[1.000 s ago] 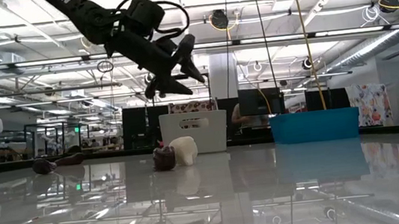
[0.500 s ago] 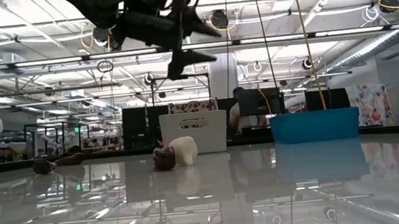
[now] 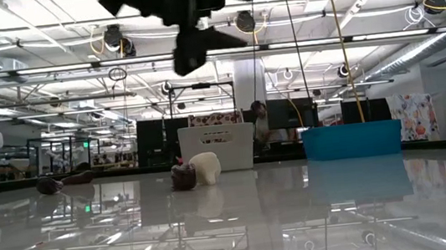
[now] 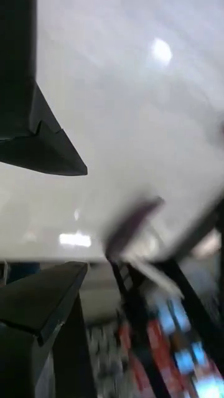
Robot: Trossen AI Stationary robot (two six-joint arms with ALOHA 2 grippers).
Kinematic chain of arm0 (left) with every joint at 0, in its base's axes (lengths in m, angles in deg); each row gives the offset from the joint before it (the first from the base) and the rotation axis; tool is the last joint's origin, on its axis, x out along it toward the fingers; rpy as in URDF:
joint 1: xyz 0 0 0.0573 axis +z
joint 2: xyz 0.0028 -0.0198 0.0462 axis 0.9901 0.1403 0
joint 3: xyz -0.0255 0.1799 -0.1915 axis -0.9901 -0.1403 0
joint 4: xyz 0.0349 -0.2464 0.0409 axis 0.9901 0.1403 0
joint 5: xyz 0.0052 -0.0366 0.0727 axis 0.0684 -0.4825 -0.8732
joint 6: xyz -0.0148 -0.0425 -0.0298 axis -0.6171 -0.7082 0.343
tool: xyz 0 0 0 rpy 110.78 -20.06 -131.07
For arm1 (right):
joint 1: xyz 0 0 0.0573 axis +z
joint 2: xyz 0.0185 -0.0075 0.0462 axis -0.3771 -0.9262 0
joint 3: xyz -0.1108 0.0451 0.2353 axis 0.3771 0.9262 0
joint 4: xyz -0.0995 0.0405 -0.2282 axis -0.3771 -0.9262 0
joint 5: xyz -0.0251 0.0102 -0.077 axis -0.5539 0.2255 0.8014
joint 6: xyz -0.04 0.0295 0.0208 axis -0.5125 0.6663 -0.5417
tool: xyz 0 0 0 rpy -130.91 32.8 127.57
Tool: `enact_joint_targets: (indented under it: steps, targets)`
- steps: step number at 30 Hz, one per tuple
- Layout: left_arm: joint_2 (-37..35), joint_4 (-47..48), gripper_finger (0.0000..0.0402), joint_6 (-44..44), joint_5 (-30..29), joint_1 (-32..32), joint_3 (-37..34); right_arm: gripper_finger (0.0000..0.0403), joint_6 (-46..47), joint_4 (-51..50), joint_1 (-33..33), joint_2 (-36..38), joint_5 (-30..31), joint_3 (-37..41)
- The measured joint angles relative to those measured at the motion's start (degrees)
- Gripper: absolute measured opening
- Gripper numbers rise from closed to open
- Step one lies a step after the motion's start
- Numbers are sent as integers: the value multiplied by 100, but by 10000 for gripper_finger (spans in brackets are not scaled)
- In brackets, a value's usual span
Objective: Sort produce into baskets
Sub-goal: Put the garlic into the white bin
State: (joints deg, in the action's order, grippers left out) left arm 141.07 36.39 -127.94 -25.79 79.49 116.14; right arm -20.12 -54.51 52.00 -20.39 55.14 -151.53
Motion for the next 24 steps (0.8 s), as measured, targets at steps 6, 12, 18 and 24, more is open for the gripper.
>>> enact_joint_targets:
  steps: [6, 12, 18, 24]
  targets:
    - [2, 1171, 246, -123, -1550, -900, 0, 256, -316, 102, -65, 0, 15, 0]
    - [132, 1642, 246, 132, -2354, -1264, 0, 256, -581, 242, -143, 0, 20, 0]
    - [586, 1511, 246, 663, -2729, -1357, -4, 256, -914, 579, -234, 0, 19, 0]
    - [989, 1493, 246, 811, -3069, -1302, -7, 256, -975, 648, -250, 0, 15, 0]
